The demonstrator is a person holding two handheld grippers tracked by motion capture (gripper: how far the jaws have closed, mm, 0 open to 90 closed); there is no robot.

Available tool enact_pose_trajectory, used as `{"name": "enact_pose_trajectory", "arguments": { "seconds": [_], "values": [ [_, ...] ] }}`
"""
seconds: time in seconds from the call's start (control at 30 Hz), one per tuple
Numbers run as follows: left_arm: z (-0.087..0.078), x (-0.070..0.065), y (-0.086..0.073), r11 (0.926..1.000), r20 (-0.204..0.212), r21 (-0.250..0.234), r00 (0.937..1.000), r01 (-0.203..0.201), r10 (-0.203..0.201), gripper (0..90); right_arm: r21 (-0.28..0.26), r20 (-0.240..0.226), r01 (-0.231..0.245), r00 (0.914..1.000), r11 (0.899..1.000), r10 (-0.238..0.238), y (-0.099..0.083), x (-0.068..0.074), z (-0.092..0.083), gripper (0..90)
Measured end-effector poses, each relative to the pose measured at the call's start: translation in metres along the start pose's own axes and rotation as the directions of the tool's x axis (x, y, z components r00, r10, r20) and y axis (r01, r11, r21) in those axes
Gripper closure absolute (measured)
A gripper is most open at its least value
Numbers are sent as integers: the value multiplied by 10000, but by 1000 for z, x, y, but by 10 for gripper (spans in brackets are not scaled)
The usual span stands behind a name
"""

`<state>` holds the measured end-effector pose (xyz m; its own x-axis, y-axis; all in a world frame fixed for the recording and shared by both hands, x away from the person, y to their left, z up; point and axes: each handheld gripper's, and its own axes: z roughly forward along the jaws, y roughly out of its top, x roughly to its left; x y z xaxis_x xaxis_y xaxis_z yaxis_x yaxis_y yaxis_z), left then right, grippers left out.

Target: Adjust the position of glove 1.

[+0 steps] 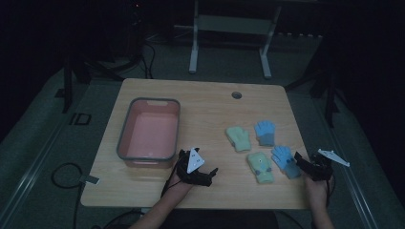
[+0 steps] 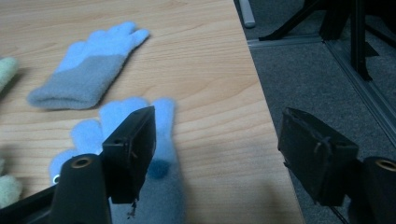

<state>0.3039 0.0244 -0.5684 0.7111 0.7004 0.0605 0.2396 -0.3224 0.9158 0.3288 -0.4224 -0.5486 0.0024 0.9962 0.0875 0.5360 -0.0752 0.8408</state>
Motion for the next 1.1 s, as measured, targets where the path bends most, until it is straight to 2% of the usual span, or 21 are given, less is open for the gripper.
{"name": "enact_pose_trajectory", "arguments": {
  "seconds": [0.33,0.43,0.6,0.8,1.1],
  "values": [
    [0,0,0,10000,-16,20,10000,22,-22,16,526,86,143,9999,9985,-148,2,0,2,133],
    [1,1,0,10000,-35,33,10000,82,-82,16,798,89,229,9997,9965,-237,3,1,2,130],
    [0,1,0,9999,-7,12,9999,131,-131,16,964,170,804,9965,9921,-824,1,8,3,133],
    [0,1,0,9999,-43,-15,9999,112,-112,16,1109,38,986,9950,9889,-996,1,10,3,139],
    [-1,0,0,10000,-24,-27,10000,14,-14,16,966,286,1114,9930,9891,-1146,12,16,-7,156]
  ]
}}
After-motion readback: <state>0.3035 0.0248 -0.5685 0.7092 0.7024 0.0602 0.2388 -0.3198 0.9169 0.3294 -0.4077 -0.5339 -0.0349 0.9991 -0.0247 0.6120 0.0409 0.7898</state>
